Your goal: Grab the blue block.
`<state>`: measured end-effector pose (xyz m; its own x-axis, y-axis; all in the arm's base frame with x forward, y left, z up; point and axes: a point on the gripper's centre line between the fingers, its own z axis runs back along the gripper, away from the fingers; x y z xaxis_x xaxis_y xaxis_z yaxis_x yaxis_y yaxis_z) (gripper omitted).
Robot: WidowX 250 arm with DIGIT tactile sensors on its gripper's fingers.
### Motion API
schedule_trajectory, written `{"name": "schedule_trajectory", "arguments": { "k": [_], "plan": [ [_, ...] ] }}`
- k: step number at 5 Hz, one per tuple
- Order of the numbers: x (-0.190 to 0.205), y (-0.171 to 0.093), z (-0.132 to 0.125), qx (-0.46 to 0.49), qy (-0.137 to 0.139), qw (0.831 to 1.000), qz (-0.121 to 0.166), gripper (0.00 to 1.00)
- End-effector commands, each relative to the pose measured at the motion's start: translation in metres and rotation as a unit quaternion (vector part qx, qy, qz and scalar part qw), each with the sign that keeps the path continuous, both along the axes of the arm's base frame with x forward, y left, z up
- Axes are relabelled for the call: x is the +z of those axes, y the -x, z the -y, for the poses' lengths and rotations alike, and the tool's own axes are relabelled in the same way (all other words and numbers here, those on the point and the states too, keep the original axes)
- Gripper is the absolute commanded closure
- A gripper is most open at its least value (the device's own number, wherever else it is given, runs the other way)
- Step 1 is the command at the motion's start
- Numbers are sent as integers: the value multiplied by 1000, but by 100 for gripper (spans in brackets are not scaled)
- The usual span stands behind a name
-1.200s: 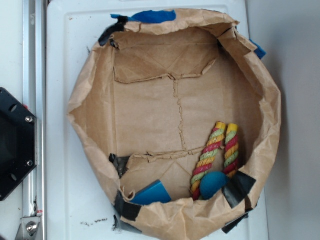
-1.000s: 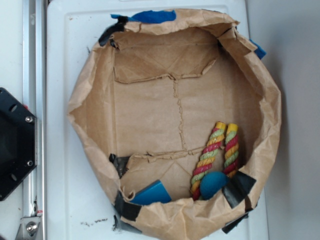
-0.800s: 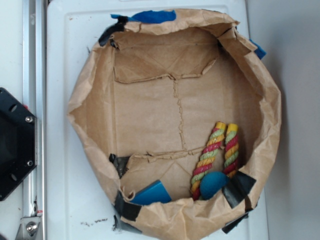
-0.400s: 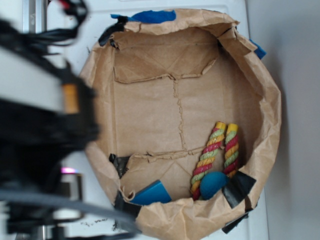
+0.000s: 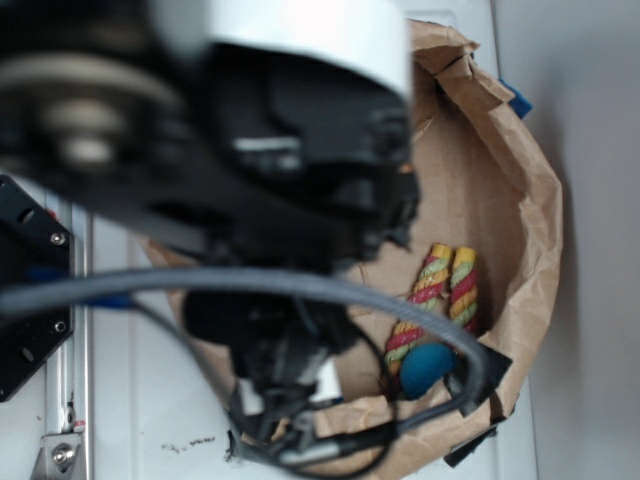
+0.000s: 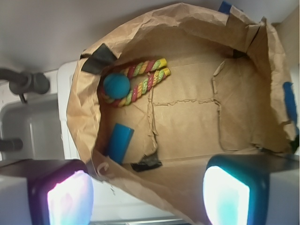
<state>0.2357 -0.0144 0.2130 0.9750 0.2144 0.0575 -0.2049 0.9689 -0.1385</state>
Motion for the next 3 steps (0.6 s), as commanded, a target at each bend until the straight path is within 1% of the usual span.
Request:
{"name": "schedule_trajectory", "arguments": {
  "k": [1, 2, 3],
  "plan": [
    [-25, -4, -6, 119, 37, 992, -7, 0],
    [-32, 4, -8, 198, 33, 980, 1, 0],
    [-32, 4, -8, 198, 33, 980, 1, 0]
  ]
}}
